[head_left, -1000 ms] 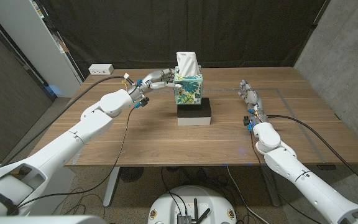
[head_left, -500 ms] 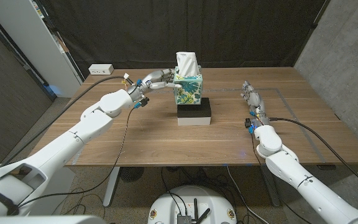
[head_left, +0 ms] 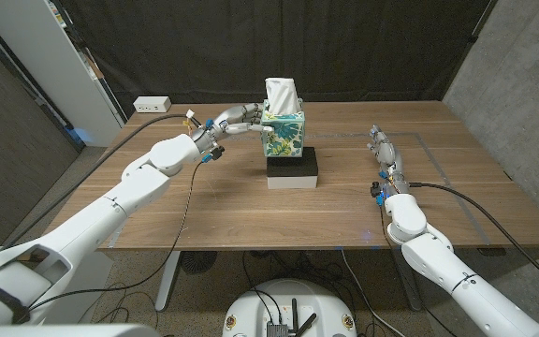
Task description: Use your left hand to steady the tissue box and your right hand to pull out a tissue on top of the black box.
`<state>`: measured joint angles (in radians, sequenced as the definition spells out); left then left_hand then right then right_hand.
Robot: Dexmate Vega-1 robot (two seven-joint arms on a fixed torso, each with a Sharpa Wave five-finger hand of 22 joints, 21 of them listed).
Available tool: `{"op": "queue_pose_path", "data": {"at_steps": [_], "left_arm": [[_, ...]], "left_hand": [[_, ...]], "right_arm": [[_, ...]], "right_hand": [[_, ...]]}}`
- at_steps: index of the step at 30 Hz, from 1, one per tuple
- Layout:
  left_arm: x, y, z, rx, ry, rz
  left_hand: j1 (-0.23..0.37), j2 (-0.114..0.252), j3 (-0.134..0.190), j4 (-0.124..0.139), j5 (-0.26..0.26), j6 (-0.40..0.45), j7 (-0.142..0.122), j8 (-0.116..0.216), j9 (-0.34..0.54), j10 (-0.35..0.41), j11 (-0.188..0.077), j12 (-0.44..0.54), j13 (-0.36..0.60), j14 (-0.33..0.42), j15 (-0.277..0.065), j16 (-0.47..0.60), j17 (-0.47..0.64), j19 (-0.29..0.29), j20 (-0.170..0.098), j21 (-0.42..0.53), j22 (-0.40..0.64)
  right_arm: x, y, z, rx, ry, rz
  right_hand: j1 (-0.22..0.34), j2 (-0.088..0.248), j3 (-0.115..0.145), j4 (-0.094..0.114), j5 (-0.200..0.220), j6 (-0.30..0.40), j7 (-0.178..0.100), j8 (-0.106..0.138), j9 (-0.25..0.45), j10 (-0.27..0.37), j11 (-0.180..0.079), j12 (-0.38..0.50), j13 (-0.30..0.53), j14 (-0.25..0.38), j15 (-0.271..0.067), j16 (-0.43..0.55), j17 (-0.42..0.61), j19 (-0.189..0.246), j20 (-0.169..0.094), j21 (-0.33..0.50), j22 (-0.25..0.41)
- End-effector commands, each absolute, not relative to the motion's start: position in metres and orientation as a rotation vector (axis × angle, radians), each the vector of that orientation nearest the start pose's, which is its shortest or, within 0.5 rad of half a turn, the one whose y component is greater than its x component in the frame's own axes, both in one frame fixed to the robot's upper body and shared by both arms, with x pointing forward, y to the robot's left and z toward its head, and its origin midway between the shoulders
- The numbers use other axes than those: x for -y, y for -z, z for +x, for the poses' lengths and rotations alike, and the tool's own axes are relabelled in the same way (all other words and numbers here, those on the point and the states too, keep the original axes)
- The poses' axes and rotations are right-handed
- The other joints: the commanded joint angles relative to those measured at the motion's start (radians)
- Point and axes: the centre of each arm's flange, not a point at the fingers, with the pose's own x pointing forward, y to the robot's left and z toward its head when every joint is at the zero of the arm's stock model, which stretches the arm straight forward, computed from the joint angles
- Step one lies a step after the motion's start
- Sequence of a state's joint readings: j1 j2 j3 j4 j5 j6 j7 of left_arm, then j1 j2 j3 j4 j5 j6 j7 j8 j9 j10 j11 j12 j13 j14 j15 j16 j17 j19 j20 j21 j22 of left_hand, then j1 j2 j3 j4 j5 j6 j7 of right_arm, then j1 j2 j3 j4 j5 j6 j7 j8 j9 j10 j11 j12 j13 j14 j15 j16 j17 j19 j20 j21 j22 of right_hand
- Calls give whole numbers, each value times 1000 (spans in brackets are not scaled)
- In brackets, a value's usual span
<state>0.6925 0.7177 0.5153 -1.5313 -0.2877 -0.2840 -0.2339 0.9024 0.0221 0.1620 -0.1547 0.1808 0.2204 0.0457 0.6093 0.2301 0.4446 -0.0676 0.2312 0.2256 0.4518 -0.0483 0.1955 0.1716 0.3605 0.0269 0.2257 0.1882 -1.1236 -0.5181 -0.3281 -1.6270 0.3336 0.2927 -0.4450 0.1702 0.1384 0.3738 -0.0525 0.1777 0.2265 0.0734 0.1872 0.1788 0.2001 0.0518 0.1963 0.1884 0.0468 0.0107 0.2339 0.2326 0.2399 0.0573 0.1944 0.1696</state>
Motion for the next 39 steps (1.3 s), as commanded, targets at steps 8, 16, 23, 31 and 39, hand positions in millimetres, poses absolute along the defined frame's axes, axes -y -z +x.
{"op": "queue_pose_path", "data": {"at_steps": [8, 16, 23, 31, 39], "left_arm": [[-219, -64, 599, 777, 520, 652], [-218, -63, 598, 778, 522, 652], [-217, -62, 597, 777, 521, 652], [-217, -60, 594, 775, 517, 652], [-216, -58, 591, 775, 511, 649]], "left_hand": [[-2, 7, 8, 3, 2, 30, 35, 8, 2, 4, 0, -4, 3, -5, -23, -6, 2, 0, 0, -3, 3], [-2, 8, 9, 2, 2, 30, 37, 9, 2, 3, 1, -6, 3, -7, -22, -7, 2, 0, -5, -3, 3], [-1, 8, 10, 2, 2, 30, 37, 10, 2, 5, 1, -6, 4, -8, -23, -8, 2, 0, -5, -3, 3], [-2, 9, 11, 2, 2, 28, 39, 10, 2, 3, 3, -8, 4, -9, -22, -8, 2, -1, -3, -3, 3], [-4, 10, 12, 3, 2, 27, 39, 10, 2, 2, 2, -9, 5, -9, -21, -8, 2, -1, -4, -3, 3]], "right_arm": [[274, 77, 571, 678, 130, -55], [273, 68, 567, 694, 115, -50], [271, 56, 560, 704, 116, -37], [268, 42, 552, 722, 112, -27], [267, 30, 546, 743, 103, -37]], "right_hand": [[15, 4, 1, -5, 7, 5, 4, 3, 2, 4, 5, -1, 2, 7, 2, -1, 0, 3, 2, 1, 3], [12, 6, 1, -3, 6, 2, 13, 2, 2, -1, 15, -2, 2, 4, 7, -2, 1, 12, -15, 3, 3], [5, 12, 1, 4, 5, 1, 15, 1, 2, 1, 17, -1, 2, 3, 8, -2, 4, 17, -16, 5, 3], [3, 20, 4, 9, 6, 5, 13, 3, 2, 3, 17, 0, 2, 6, 6, 0, 6, 24, -17, 7, 3], [6, 27, 9, 10, 7, 8, 13, 4, 2, 7, 18, 1, 2, 9, 6, 2, 7, 29, -16, 8, 3]]}}
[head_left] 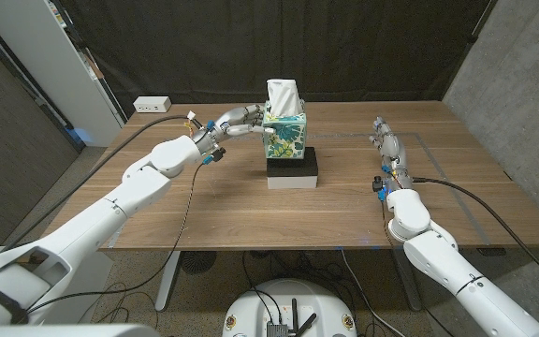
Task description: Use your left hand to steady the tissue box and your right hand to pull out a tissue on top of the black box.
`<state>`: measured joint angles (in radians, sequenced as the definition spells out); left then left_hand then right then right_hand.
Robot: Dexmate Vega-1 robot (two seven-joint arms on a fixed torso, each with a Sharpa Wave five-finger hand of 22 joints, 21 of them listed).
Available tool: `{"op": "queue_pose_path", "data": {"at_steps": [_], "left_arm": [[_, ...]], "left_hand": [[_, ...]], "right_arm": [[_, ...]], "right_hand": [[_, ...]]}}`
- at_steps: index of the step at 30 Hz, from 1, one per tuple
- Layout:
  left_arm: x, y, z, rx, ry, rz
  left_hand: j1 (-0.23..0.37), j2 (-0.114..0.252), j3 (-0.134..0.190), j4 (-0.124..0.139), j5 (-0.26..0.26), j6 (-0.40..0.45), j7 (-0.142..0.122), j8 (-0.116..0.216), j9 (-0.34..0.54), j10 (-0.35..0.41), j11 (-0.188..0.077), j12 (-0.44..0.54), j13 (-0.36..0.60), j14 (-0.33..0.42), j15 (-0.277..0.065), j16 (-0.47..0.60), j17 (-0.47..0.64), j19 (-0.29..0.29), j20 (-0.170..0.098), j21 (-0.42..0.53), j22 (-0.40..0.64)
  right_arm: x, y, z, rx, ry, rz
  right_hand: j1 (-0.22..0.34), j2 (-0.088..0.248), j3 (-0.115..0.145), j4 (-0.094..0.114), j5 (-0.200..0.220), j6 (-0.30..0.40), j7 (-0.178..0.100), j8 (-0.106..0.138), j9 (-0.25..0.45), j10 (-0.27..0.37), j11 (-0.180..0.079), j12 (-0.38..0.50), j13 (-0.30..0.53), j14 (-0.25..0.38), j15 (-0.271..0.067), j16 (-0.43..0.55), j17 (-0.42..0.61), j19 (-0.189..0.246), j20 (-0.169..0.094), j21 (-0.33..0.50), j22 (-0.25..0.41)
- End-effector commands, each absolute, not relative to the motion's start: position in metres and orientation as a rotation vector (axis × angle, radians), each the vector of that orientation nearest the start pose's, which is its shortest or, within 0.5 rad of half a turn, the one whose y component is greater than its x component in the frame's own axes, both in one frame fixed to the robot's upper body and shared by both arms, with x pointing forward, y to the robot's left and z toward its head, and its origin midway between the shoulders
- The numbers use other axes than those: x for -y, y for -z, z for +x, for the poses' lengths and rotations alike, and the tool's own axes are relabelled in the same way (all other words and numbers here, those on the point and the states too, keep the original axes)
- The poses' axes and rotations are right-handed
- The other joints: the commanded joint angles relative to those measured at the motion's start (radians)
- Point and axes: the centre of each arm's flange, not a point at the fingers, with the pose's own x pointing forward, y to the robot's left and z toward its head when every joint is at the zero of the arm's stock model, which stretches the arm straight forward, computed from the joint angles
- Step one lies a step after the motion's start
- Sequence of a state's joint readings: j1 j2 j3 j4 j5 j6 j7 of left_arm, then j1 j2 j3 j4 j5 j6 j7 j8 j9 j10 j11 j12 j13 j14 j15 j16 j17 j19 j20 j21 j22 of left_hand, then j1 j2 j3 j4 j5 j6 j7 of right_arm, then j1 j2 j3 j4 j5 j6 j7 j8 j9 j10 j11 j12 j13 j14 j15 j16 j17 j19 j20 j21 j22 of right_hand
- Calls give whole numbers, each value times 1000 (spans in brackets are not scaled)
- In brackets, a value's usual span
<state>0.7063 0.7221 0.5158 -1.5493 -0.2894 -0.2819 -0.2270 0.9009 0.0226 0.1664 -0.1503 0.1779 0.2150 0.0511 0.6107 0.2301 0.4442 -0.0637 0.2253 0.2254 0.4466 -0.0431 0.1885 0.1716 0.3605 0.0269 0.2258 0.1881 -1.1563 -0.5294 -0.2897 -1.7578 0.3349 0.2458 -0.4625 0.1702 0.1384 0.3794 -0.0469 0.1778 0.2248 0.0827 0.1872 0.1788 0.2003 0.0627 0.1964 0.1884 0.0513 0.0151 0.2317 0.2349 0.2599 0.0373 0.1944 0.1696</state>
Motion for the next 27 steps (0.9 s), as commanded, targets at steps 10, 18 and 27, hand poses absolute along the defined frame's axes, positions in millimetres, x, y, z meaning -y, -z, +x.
{"op": "queue_pose_path", "data": {"at_steps": [10, 18, 27], "left_arm": [[-216, -56, 588, 775, 508, 649], [-216, -54, 587, 774, 507, 650], [-218, -52, 586, 770, 503, 649]], "left_hand": [[-3, 10, 9, -3, 5, 32, 34, 10, 2, 4, 1, -4, 6, -3, -26, -1, 2, -1, -4, -4, 4], [-4, 10, 9, -3, 5, 33, 33, 11, 2, 4, -1, -5, 6, -2, -28, -1, 2, -1, -5, -3, 4], [-6, 10, 10, -2, 5, 33, 33, 12, 2, 5, 0, -6, 7, -3, -27, -1, 1, -2, -5, -4, 4]], "right_arm": [[266, 18, 537, 760, 105, -50], [265, 8, 531, 780, 103, -68], [262, -4, 525, 790, 115, -94]], "right_hand": [[7, 27, 6, 6, 7, 12, 6, 4, 2, 9, 10, 1, 2, 8, 3, 6, 6, 14, 6, 9, 3], [8, 27, 7, 6, 7, 12, 7, 4, 2, 9, 10, 1, 2, 9, 4, 7, 7, 17, 5, 9, 3], [7, 27, 9, 9, 7, 12, 10, 4, 2, 10, 13, 2, 2, 12, 6, 8, 8, 27, 5, 11, 3]]}}
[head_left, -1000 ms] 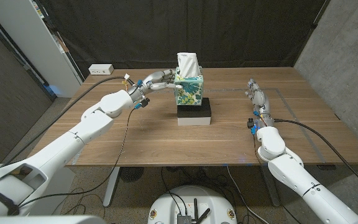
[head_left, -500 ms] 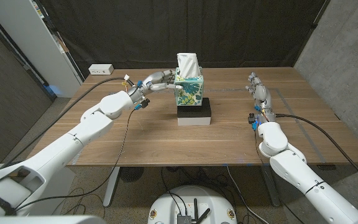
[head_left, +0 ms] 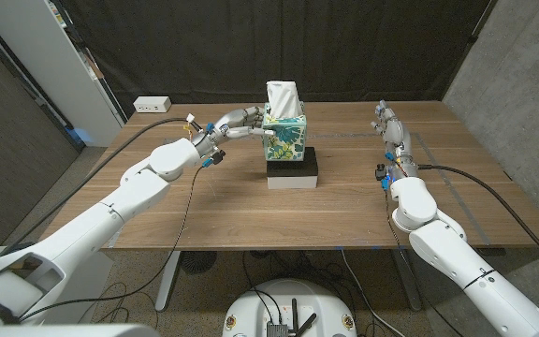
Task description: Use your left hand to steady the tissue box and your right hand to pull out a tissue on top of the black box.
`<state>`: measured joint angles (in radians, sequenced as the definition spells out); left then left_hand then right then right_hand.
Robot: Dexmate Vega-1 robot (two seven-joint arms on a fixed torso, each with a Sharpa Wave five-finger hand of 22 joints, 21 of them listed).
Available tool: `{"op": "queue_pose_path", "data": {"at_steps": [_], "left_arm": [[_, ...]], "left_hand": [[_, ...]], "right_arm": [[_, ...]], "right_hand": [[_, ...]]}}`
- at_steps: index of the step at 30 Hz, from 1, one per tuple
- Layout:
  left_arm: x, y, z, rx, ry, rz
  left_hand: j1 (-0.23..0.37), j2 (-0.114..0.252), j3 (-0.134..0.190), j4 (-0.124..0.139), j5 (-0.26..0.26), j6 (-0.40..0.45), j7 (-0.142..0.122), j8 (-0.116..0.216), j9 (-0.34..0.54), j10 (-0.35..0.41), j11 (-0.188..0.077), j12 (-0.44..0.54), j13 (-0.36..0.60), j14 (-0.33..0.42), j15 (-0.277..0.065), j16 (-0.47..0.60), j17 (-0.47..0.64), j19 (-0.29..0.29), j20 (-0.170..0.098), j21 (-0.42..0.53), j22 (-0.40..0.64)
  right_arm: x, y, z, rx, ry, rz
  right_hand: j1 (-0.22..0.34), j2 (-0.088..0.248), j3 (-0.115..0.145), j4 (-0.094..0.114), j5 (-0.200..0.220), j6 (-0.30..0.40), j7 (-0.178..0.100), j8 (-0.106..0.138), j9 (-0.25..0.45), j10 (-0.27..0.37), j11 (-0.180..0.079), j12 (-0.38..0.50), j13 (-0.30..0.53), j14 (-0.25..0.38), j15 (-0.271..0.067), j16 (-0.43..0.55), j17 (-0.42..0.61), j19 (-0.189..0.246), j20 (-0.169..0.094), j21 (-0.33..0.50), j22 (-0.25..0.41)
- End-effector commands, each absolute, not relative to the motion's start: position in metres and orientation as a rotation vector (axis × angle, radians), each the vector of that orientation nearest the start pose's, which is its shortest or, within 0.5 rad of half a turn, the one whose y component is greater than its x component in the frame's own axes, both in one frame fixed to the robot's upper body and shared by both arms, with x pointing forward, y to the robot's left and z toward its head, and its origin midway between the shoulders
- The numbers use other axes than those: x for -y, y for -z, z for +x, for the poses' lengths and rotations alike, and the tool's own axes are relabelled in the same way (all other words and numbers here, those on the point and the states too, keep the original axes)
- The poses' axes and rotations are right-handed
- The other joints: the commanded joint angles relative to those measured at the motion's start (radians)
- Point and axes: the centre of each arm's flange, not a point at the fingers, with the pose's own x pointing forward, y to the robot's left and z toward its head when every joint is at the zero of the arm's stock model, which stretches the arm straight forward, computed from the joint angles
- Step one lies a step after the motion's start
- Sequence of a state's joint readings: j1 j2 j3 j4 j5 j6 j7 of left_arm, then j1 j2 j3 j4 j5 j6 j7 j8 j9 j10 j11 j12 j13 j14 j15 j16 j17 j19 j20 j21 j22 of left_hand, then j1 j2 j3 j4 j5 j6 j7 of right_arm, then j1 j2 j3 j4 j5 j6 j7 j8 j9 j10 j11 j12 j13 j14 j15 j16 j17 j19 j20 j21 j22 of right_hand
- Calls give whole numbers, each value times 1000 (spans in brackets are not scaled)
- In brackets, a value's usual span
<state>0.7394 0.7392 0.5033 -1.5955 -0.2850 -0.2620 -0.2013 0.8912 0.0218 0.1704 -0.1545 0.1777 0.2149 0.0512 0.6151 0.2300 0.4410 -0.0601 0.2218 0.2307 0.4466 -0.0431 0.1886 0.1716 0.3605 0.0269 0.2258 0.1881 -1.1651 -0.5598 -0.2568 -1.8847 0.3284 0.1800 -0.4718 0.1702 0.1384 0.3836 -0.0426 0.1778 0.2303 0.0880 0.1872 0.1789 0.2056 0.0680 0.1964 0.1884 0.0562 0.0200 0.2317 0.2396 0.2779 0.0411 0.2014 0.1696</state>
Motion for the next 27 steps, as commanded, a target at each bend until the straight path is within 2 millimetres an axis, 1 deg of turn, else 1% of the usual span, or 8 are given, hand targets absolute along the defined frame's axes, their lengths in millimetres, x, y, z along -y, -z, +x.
{"op": "queue_pose_path", "data": {"at_steps": [1, 11, 27], "left_arm": [[-218, -52, 586, 770, 502, 650], [-220, -54, 588, 770, 501, 653], [-217, -58, 595, 765, 501, 662]], "left_hand": [[3, 11, 6, 2, 5, 32, 33, 7, 2, 7, -4, -3, 1, -3, -27, -1, 1, -2, -4, -4, 4], [3, 12, 8, 1, 5, 32, 32, 8, 1, 7, -4, -4, 2, -3, -27, -2, 1, -2, -4, -4, 4], [2, 12, 9, 1, 5, 34, 34, 10, 1, 7, -5, -5, 3, -3, -28, -2, 1, -2, -5, -4, 4]], "right_arm": [[262, -5, 524, 792, 117, -96], [257, -21, 518, 817, 120, -140], [256, -41, 511, 840, 142, -198]], "right_hand": [[7, 27, 5, 5, 7, 7, 5, 4, 2, 6, 8, 2, 2, 7, 1, 8, 4, 10, 2, 5, 3], [5, 25, 5, 7, 6, 8, 7, 4, 2, 7, 9, 2, 2, 9, 3, 10, 5, 18, 0, 6, 3], [1, 22, 6, 12, 5, 8, 11, 4, 2, 8, 10, 2, 2, 9, 6, 10, 8, 24, -1, 5, 3]]}}
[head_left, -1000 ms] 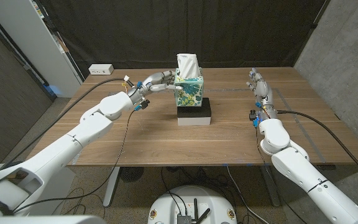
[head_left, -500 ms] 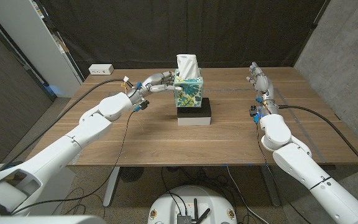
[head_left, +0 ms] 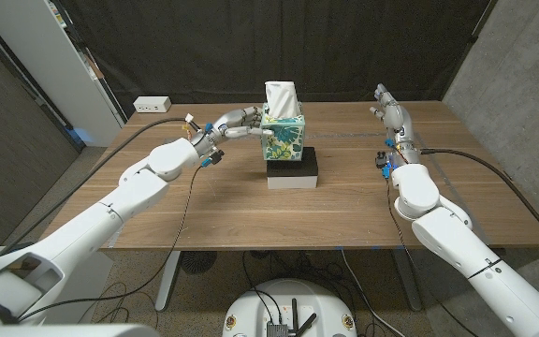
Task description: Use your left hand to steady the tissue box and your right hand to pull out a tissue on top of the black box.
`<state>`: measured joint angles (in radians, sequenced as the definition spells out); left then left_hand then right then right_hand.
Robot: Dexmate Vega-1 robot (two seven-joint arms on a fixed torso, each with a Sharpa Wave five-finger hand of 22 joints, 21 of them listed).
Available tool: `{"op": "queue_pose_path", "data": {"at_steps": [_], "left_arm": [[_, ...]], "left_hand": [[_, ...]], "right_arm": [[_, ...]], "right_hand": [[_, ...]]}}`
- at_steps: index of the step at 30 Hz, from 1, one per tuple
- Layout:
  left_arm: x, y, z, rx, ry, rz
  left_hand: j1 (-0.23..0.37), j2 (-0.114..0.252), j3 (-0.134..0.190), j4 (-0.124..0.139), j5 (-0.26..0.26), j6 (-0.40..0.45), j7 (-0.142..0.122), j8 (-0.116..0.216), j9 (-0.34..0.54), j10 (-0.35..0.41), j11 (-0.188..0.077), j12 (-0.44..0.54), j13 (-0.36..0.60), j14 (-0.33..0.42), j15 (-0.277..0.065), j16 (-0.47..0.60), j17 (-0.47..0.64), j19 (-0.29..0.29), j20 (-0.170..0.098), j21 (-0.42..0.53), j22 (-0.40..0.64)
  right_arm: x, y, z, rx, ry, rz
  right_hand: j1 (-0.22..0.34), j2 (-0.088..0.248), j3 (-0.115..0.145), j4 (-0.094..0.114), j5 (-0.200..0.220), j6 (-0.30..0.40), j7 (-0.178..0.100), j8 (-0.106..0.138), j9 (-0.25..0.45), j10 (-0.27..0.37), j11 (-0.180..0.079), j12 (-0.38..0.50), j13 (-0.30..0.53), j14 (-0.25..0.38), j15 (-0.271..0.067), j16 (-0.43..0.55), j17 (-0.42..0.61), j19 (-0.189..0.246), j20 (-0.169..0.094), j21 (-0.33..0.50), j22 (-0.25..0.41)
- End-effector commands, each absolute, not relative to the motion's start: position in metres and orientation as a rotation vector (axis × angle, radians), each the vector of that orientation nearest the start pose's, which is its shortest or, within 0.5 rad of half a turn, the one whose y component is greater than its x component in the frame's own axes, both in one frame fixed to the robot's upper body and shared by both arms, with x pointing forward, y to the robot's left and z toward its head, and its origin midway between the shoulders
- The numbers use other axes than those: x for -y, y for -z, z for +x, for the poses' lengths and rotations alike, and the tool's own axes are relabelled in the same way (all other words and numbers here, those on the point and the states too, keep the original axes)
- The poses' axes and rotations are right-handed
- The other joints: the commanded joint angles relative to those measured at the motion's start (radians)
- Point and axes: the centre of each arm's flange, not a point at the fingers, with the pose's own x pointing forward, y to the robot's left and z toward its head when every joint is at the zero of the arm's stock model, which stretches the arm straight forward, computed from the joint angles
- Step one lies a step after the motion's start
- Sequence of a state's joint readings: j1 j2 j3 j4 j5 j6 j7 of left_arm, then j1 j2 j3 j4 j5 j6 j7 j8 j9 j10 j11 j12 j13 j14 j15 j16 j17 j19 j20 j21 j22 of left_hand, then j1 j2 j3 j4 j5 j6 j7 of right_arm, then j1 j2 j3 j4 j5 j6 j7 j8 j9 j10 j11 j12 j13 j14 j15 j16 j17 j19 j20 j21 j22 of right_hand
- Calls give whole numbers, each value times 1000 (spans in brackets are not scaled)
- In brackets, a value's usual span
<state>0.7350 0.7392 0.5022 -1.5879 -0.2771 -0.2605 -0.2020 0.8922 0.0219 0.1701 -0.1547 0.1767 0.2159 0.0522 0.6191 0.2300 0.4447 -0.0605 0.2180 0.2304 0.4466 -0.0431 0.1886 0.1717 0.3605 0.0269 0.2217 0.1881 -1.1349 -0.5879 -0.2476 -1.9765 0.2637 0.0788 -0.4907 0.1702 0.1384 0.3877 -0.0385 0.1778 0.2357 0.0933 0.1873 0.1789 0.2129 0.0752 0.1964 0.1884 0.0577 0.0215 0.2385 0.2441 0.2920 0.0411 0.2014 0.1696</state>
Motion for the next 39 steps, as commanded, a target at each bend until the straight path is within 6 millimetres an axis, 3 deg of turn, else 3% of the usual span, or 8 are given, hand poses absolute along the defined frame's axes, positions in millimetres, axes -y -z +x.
{"op": "queue_pose_path", "data": {"at_steps": [1, 18, 34, 39], "left_arm": [[-217, -58, 596, 764, 503, 661], [-213, -62, 603, 764, 514, 663], [-215, -62, 603, 764, 517, 660], [-216, -62, 602, 763, 515, 662]], "left_hand": [[1, 12, 10, 1, 7, 32, 32, 6, 1, 7, -9, 0, 3, -3, -28, -2, 1, -2, -5, 0, 4], [1, 13, 13, 0, 7, 32, 32, 8, 1, 4, -4, -2, 4, -4, -28, -2, 1, -2, -5, 0, 4], [0, 14, 15, 0, 7, 31, 33, 9, 0, 6, -2, -3, 4, -4, -27, -2, 1, -1, -6, 0, 4], [0, 14, 16, 0, 7, 30, 33, 9, 0, 6, -3, -3, 4, -3, -28, -2, 1, -1, -5, 0, 4]], "right_arm": [[256, -43, 511, 842, 148, -201], [258, -52, 505, 849, 190, -274], [248, -68, 488, 946, 251, -601], [242, -69, 485, 957, 264, -715]], "right_hand": [[1, 22, 2, 8, 5, 4, 5, 4, 2, 0, 4, 1, 2, 8, 6, 4, 4, 10, 0, 5, 3], [-4, 17, 0, 12, 4, 0, 7, 2, 2, -3, 6, 0, 2, 4, 5, 2, 6, 9, 1, 2, 3], [1, 5, -1, 3, 5, 1, -5, 3, 1, -4, -10, 0, 2, 2, -11, -2, 3, -6, -6, -6, 3], [20, 1, 8, -15, 9, -2, -15, 2, 1, -9, -24, -2, 1, -7, -22, -11, -4, -24, -14, -13, 3]]}}
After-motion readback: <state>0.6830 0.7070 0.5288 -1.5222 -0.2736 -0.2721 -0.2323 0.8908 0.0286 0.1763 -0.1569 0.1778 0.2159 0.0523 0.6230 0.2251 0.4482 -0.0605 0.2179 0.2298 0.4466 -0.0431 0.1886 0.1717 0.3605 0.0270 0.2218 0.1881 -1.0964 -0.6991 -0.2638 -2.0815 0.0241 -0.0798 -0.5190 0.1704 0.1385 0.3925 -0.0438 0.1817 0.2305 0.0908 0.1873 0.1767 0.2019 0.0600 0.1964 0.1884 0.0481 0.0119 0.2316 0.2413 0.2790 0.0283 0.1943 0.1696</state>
